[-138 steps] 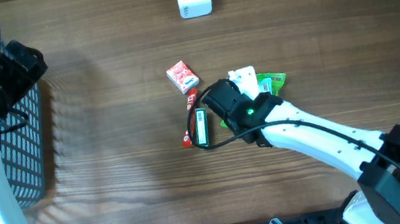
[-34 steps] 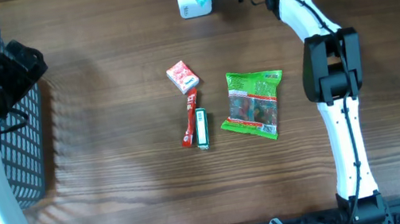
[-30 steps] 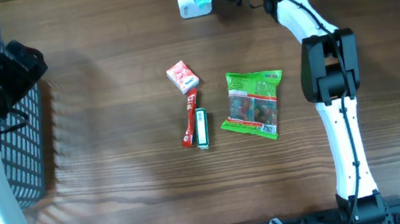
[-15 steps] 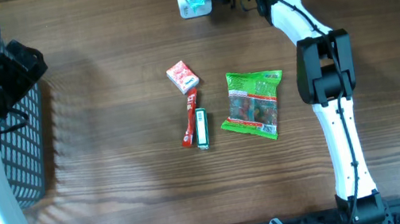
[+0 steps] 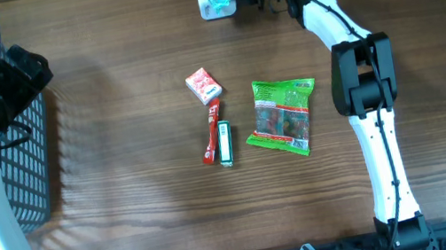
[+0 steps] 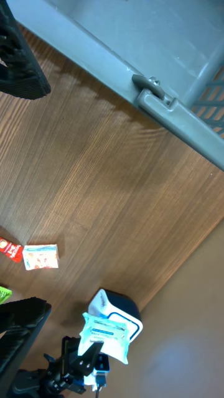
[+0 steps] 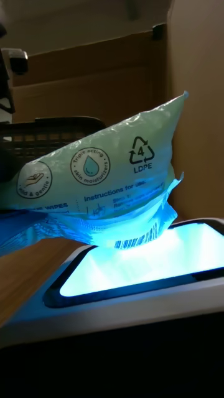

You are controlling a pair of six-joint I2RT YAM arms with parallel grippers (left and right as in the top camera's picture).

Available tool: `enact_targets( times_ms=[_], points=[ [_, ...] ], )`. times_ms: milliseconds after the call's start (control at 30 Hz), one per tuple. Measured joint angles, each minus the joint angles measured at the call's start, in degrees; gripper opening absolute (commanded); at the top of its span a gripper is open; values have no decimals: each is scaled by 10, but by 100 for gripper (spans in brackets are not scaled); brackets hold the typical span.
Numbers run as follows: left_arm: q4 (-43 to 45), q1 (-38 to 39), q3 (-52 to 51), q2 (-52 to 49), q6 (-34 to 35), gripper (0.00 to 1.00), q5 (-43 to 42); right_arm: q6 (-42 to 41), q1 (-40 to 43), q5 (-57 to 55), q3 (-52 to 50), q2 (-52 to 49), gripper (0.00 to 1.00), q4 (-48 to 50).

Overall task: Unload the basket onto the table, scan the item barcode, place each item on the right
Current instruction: 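Hold the pack's barcode in front of the scanner, then pull away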

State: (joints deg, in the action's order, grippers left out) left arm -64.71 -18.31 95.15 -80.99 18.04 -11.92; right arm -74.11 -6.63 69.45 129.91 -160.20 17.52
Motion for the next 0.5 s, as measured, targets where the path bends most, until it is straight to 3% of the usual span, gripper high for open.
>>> enact_targets(
  times_ms=[367, 500],
  points=[
    [0, 0, 0, 0, 0, 100, 0, 6, 6, 16, -4, 43, 5, 5],
    [0, 0, 0, 0, 0, 100, 0, 51, 6, 38, -4, 143, 5, -104]
  ],
)
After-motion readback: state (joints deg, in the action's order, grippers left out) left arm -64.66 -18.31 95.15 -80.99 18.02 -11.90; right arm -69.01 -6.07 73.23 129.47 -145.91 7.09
